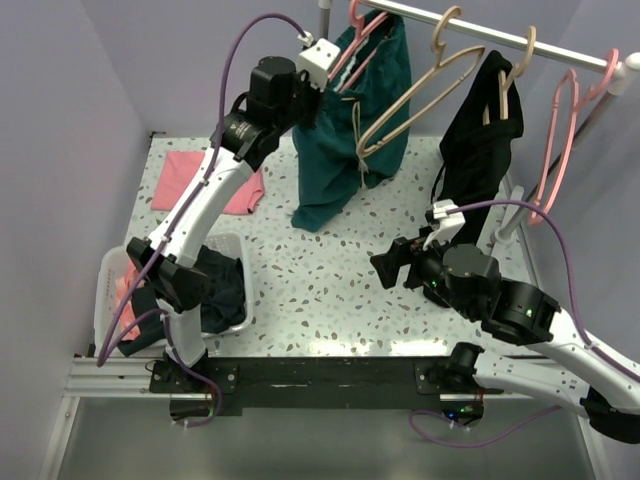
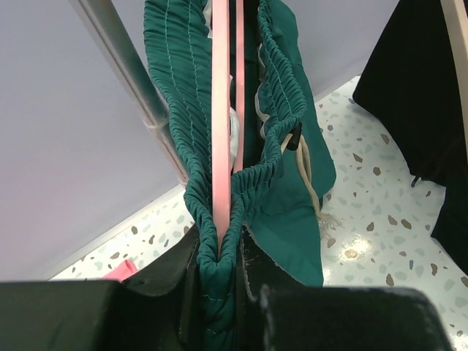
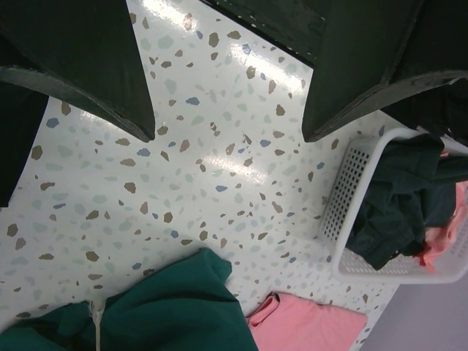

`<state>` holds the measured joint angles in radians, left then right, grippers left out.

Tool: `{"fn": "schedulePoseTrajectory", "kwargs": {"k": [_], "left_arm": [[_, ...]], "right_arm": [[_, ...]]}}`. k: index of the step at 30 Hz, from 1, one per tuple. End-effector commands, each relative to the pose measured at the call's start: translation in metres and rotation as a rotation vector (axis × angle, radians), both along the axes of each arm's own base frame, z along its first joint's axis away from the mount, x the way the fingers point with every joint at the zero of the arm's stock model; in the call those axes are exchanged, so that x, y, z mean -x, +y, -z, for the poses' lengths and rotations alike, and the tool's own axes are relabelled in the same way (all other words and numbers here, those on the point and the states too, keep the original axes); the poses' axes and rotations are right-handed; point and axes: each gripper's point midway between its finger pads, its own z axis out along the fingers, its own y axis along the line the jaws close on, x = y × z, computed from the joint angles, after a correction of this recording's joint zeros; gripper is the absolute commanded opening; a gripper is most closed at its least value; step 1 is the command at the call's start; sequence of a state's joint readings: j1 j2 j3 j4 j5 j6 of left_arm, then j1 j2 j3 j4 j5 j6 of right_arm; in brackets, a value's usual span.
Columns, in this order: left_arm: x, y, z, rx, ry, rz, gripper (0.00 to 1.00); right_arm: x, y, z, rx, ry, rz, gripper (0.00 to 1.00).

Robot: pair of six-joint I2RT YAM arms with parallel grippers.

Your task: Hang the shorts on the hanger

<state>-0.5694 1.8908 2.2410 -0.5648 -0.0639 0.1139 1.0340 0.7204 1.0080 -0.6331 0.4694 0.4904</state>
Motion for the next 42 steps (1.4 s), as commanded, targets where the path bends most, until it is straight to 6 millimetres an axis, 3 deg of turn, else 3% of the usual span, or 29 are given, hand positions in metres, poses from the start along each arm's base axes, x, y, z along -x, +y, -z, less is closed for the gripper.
{"fn": "schedulePoseTrajectory", "kwargs": {"k": [1,4,6,9,10,12,13,15,16,18,20,21,22,23,24,25,31,32,33,35,36,37,38,39,41,42], "left_arm": [[-0.003,0.007,-0.071,0.138,-0.179,-0.018,0.06],[-0.003,0.012,-0.068,0.130,-0.177,-0.028,0.14],[0.001,0.015,-0.073,0.133,-0.187,-0.027,0.26],[0.009,0.020,-0.077,0.131,-0.193,-0.029,0.53],[0.010,0.023,-0.075,0.125,-0.188,-0.037,0.68],[0.019,0.031,-0.083,0.132,-0.202,-0.052,0.82],[0.021,0.033,-0.079,0.125,-0.192,-0.055,0.91],[0.035,0.042,-0.089,0.138,-0.204,-0.057,0.97],[0.037,0.043,-0.084,0.141,-0.186,-0.061,1.00],[0.053,0.052,-0.091,0.160,-0.177,-0.066,1.00],[0.064,0.052,-0.075,0.181,-0.116,-0.054,1.00],[0.078,0.060,-0.084,0.201,-0.127,-0.051,1.00],[0.082,0.058,-0.061,0.227,-0.058,-0.054,1.00],[0.088,0.058,-0.054,0.232,-0.037,-0.042,1.00],[0.105,0.065,-0.059,0.252,-0.044,-0.030,1.00],[0.108,0.065,-0.031,0.251,0.023,-0.042,1.00],[0.165,0.073,0.047,0.270,0.164,-0.044,1.00],[0.180,0.061,0.057,0.269,0.181,-0.006,1.00],[0.193,0.060,0.082,0.263,0.224,-0.009,1.00],[0.217,0.048,0.100,0.274,0.250,0.019,1.00],[0.226,0.044,0.132,0.268,0.318,0.012,1.00],[0.236,0.036,0.140,0.284,0.330,0.032,1.00],[0.245,0.034,0.147,0.305,0.341,0.044,1.00],[0.252,0.034,0.175,0.301,0.391,0.027,1.00],[0.264,0.026,0.192,0.315,0.417,0.040,1.00],[0.269,0.027,0.214,0.304,0.456,0.024,1.00]], "right_arm": [[0.002,0.006,-0.015,-0.045,-0.009,-0.017,0.86],[0.001,0.007,-0.014,-0.045,-0.009,-0.017,0.86],[0.000,0.009,-0.013,-0.040,-0.006,-0.018,0.86],[-0.001,0.010,-0.011,-0.034,-0.003,-0.019,0.86],[-0.001,0.011,-0.009,-0.032,-0.001,-0.018,0.86],[-0.002,0.012,-0.008,-0.031,-0.004,-0.018,0.86],[-0.002,0.013,-0.007,-0.030,-0.002,-0.019,0.86],[-0.004,0.014,-0.006,-0.027,-0.003,-0.018,0.87],[-0.004,0.015,-0.005,-0.025,-0.004,-0.021,0.88],[-0.006,0.017,-0.002,-0.016,-0.003,-0.021,0.90],[-0.007,0.020,-0.001,-0.022,-0.005,-0.022,0.93],[-0.008,0.021,0.003,-0.012,-0.001,-0.021,0.95],[-0.008,0.022,0.003,-0.013,-0.002,-0.021,0.96],[-0.009,0.023,0.005,-0.015,-0.001,-0.018,0.98],[-0.010,0.022,0.006,-0.012,-0.004,-0.015,0.98],[-0.011,0.023,0.008,-0.011,-0.002,-0.011,0.98],[-0.015,0.026,0.025,-0.016,0.009,0.013,0.99],[-0.016,0.028,0.026,-0.025,0.008,0.013,0.99],[-0.016,0.029,0.034,-0.022,0.022,0.015,0.99],[-0.016,0.032,0.044,-0.018,0.041,0.018,0.98],[-0.016,0.033,0.048,-0.024,0.050,0.023,0.98],[-0.017,0.033,0.051,-0.022,0.056,0.029,0.99],[-0.017,0.033,0.060,-0.013,0.065,0.035,0.99],[-0.017,0.033,0.063,-0.019,0.073,0.039,0.99],[-0.018,0.032,0.074,-0.011,0.083,0.052,0.98],[-0.018,0.033,0.078,-0.011,0.091,0.055,0.99]]}}
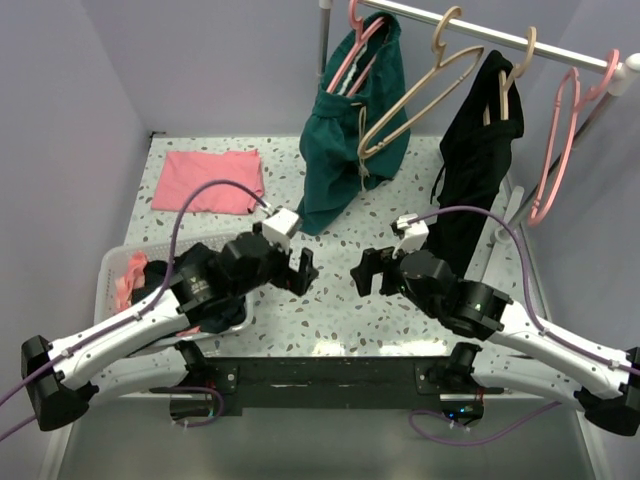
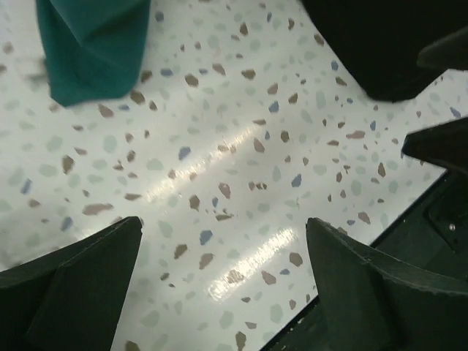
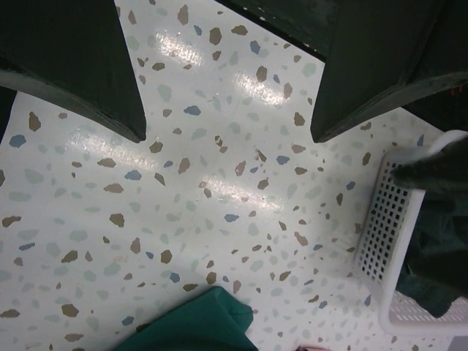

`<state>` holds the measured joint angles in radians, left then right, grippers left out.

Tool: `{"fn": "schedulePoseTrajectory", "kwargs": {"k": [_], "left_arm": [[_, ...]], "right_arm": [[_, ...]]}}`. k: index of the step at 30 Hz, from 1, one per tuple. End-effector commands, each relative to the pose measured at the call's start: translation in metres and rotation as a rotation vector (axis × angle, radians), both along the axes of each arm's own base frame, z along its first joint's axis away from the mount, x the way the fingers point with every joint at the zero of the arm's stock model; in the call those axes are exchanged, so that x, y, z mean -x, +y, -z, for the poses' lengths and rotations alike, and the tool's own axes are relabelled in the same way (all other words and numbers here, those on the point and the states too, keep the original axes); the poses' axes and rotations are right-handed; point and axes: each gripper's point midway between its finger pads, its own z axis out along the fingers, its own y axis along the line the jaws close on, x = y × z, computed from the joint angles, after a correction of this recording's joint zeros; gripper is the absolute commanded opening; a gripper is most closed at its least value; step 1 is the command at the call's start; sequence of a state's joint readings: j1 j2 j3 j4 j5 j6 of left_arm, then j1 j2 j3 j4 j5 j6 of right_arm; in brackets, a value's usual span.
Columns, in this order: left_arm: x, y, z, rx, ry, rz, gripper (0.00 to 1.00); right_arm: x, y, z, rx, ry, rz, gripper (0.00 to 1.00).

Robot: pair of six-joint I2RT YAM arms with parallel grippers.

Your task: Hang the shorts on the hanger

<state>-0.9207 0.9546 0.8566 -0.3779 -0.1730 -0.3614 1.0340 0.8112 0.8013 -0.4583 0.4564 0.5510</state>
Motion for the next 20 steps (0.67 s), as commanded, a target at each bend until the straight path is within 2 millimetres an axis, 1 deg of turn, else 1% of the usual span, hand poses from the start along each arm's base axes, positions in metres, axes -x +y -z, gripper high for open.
{"fn": "schedulePoseTrajectory", "kwargs": {"k": [1,3,5,7,9,11,14,15,16,17,20], "left_arm": [[0.007,-0.007,0.025,0.120,0.061,-0.100,1.00],[0.005,0.005,0.039,0.121,0.102,-0.198,1.00],[0.008,0.012,0.045,0.136,0.112,-0.223,1.00],[0.011,0.008,0.042,0.182,0.114,-0.198,1.00],[0.018,0.005,0.048,0.190,0.123,-0.158,1.00],[0.021,0.002,0.050,0.193,0.134,-0.136,1.00],[0.024,0.002,0.055,0.179,0.147,-0.125,1.00],[0.025,0.001,0.054,0.182,0.141,-0.110,1.00],[0.025,-0.001,0.048,0.202,0.125,-0.095,1.00],[0.026,-0.002,0.048,0.202,0.116,-0.080,1.00],[0.025,-0.003,0.041,0.217,0.110,-0.083,1.00]], "right_arm": [[-0.006,0.005,0.005,-0.057,-0.002,0.048,0.99],[-0.006,0.009,0.017,-0.047,0.024,0.045,0.99],[-0.006,0.009,0.027,-0.029,0.041,0.050,0.99],[-0.006,0.009,0.033,-0.026,0.051,0.056,0.99],[-0.005,0.010,0.038,-0.034,0.056,0.055,0.99],[-0.005,0.010,0.041,-0.039,0.055,0.058,0.98],[-0.007,0.010,0.043,-0.031,0.054,0.068,0.99],[-0.007,0.010,0.044,-0.024,0.054,0.068,0.99],[-0.009,0.010,0.044,-0.013,0.055,0.073,0.98],[-0.009,0.010,0.043,-0.010,0.054,0.075,0.99],[-0.010,0.008,0.042,-0.007,0.051,0.082,0.99]]}}
